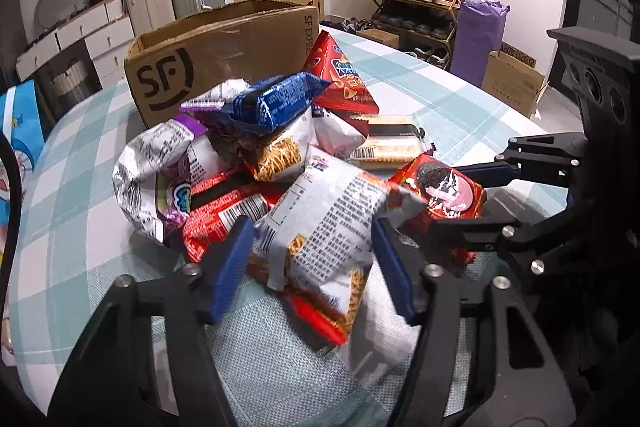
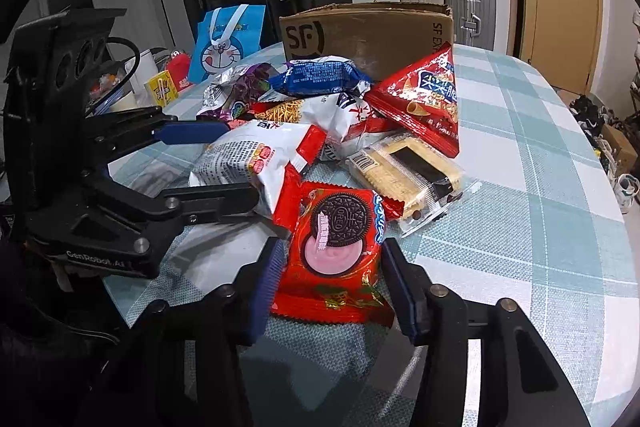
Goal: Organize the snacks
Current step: 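Grasp the white chip bag with the left tool while the right tool grasps the red Oreo pack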
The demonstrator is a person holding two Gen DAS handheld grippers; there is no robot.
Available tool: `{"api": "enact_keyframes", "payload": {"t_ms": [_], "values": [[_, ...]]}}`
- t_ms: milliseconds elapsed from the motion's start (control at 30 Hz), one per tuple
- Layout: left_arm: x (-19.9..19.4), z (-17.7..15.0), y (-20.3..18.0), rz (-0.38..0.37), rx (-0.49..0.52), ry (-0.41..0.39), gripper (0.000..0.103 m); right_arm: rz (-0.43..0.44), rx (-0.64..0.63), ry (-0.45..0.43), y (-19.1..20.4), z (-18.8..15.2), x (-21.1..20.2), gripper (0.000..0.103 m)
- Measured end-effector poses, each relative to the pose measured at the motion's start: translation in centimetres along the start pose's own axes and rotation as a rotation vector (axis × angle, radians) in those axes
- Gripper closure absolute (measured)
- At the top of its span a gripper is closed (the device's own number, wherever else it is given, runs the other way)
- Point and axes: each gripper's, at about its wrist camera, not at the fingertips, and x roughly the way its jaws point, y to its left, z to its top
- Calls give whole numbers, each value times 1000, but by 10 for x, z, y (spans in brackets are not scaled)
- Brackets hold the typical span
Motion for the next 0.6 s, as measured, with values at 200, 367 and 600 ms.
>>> {"api": "enact_keyframes", "payload": {"t_ms": [200, 367, 600], "values": [[-6, -4, 1, -39, -10, 12, 57, -2, 5, -5, -2, 0, -1, 57], [-7, -2, 4, -47, -14, 13, 55, 6, 9, -4, -4, 0, -1, 57], [-2, 9, 1, -28, 37, 12, 31, 8, 8, -2, -4, 0, -1, 57]]}}
